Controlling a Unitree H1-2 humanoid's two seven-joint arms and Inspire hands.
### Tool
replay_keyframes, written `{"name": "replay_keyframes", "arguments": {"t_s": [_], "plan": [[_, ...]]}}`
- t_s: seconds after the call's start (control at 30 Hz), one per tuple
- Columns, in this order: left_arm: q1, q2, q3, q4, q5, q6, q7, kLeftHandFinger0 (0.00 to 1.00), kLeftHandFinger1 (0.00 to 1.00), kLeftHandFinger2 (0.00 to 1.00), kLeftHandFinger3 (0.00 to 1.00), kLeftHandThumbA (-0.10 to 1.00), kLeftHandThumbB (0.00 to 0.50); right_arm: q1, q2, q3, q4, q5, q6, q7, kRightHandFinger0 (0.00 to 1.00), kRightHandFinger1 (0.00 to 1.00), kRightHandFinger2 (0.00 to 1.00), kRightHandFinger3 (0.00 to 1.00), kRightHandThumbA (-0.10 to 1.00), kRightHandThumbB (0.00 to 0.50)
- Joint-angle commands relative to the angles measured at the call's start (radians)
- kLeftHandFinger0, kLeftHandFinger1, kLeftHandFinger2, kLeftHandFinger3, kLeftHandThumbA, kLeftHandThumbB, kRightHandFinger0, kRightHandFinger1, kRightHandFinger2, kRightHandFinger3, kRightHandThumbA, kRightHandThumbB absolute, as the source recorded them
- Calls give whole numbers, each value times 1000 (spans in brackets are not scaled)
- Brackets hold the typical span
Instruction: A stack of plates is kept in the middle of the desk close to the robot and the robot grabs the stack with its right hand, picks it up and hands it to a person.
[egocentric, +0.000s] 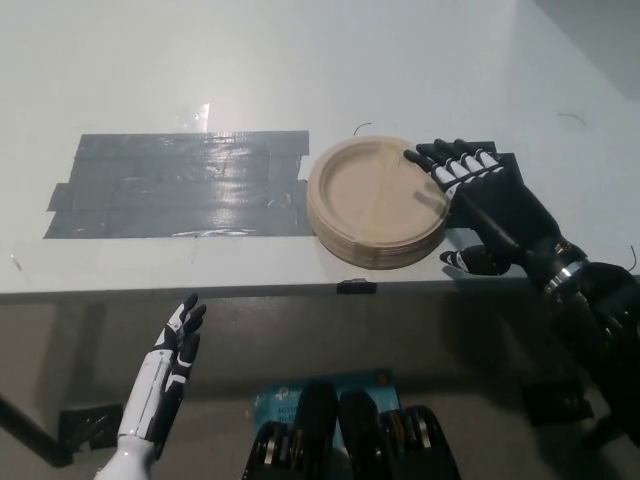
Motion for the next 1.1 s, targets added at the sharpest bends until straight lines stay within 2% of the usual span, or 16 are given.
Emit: {"name": "replay_keyframes", "arguments": {"t_s": [0.0,0.17,0.77,1.07], "plan": [[-16,8,1,-28,1,-16,-3,1000,1000,1000,1000,1000,6,-63,-15,11,17,-40,-10,-3,1000,1000,1000,1000,1000,500],[-16,9,2,-32,4,-10,-2,1000,1000,1000,1000,1000,14,-75,-9,33,30,-57,1,20,1000,1000,1000,1000,1000,500],[-23,5,3,-29,-2,-10,-1,1000,1000,1000,1000,1000,0,-106,35,55,154,-91,-9,-46,1000,1000,1000,1000,990,480],[-27,5,0,-29,6,-6,0,1000,1000,1000,1000,1000,0,-129,46,81,199,-112,-8,-73,1000,1000,1000,1000,976,491]]}}
